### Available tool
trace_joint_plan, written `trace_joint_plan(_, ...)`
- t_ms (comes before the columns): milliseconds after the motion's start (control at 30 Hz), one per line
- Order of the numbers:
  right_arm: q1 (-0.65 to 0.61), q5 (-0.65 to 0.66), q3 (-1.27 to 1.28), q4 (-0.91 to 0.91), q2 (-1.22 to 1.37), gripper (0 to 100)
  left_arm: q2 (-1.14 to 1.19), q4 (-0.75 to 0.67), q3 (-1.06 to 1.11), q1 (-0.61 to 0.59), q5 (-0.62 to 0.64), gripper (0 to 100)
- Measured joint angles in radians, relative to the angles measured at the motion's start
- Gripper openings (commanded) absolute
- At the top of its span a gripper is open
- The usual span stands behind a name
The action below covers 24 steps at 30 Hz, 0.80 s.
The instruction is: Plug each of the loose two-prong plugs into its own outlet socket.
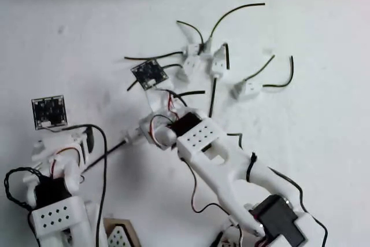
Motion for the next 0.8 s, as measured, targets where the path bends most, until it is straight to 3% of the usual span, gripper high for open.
trace_joint_plan(367, -0.023, 0.012, -0.146, 0.206, 0.077, 1.6, 0.000, 0.000, 0.000, 0.000, 0.000, 26)
trace_joint_plan(800, -0.037, 0.018, -0.155, 0.146, 0.259, 1.6, 0.000, 0.000, 0.000, 0.000, 0.000, 26)
